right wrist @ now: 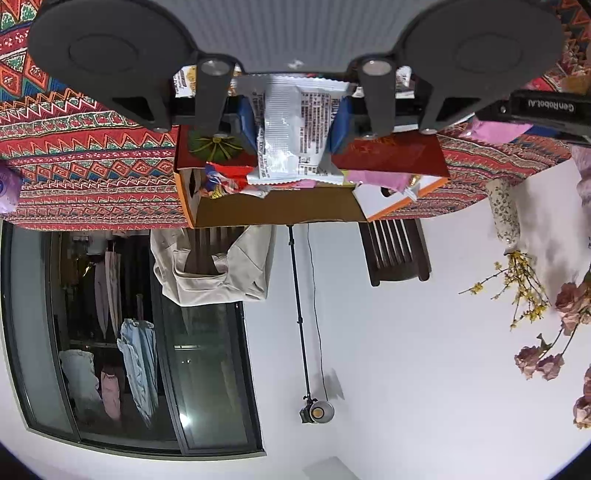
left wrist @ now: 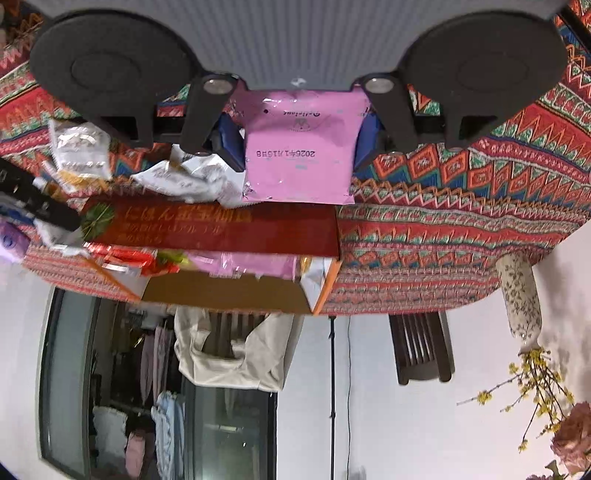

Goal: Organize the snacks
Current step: 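Carry the white and pink packets over the orange box and open both tools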

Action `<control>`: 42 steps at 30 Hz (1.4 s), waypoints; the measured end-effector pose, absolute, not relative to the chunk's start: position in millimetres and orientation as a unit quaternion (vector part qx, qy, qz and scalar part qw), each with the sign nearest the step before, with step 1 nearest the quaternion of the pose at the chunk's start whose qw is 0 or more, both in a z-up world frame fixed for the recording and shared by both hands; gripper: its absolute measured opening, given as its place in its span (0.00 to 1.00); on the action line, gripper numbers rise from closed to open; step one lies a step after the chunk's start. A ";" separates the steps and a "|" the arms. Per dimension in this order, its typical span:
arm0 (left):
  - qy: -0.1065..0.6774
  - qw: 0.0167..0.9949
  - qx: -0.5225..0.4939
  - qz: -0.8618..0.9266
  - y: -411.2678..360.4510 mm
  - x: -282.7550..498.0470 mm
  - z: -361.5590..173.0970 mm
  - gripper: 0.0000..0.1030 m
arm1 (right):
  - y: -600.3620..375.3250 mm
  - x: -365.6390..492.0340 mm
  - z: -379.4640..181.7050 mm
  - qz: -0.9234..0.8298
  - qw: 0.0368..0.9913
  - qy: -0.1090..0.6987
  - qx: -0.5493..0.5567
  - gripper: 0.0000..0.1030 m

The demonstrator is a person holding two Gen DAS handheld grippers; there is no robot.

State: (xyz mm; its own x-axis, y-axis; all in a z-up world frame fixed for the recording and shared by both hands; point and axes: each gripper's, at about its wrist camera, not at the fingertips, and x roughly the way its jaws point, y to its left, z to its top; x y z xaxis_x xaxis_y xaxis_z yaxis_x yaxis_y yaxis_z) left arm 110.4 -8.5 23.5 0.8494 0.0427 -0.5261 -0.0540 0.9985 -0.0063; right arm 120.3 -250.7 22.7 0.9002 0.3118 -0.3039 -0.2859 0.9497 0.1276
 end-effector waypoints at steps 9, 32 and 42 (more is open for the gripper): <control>0.220 0.975 -0.016 0.005 -15.8 120.4 49.5 0.61 | -236.8 119.8 45.0 0.144 0.978 0.150 0.017 0.40; 0.163 0.986 -0.039 0.013 -18.6 239.4 85.2 0.61 | -217.8 244.5 84.9 0.092 0.982 0.164 0.018 0.40; 0.184 0.981 -0.051 0.026 -14.9 284.0 55.0 0.61 | -222.8 282.0 59.2 0.078 0.981 0.173 0.031 0.40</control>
State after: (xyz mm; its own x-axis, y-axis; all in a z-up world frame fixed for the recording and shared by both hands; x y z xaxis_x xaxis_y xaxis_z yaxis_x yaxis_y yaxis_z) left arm 284.0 -14.9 55.0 0.9306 0.0320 -0.3646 -0.0696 0.9935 -0.0906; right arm 282.0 -222.8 59.2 0.9283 0.1638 -0.3338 -0.1424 0.9859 0.0880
